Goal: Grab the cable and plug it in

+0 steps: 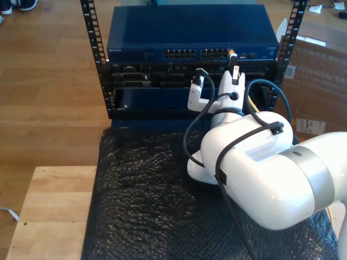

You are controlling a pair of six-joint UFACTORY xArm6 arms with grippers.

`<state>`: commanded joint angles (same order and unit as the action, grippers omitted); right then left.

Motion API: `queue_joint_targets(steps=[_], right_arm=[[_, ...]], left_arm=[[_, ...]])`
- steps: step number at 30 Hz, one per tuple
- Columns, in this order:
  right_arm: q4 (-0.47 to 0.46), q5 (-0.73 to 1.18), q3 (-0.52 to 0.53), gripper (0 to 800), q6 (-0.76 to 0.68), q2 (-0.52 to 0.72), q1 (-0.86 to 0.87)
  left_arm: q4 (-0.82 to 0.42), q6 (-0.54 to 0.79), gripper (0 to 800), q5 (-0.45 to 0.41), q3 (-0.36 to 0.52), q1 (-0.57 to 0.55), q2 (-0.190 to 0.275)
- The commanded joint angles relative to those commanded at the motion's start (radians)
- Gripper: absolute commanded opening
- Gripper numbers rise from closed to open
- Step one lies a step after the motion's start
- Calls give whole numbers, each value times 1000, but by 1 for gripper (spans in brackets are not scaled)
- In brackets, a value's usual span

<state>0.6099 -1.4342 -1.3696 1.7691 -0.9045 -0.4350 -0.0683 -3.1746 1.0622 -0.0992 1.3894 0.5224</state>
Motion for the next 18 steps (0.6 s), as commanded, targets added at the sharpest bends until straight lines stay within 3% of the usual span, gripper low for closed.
queue_joint_targets(steps=[18], right_arm=[[-2,23,-32,0,2,-15,2]], left_arm=[[0,0,800,0,0,0,0]])
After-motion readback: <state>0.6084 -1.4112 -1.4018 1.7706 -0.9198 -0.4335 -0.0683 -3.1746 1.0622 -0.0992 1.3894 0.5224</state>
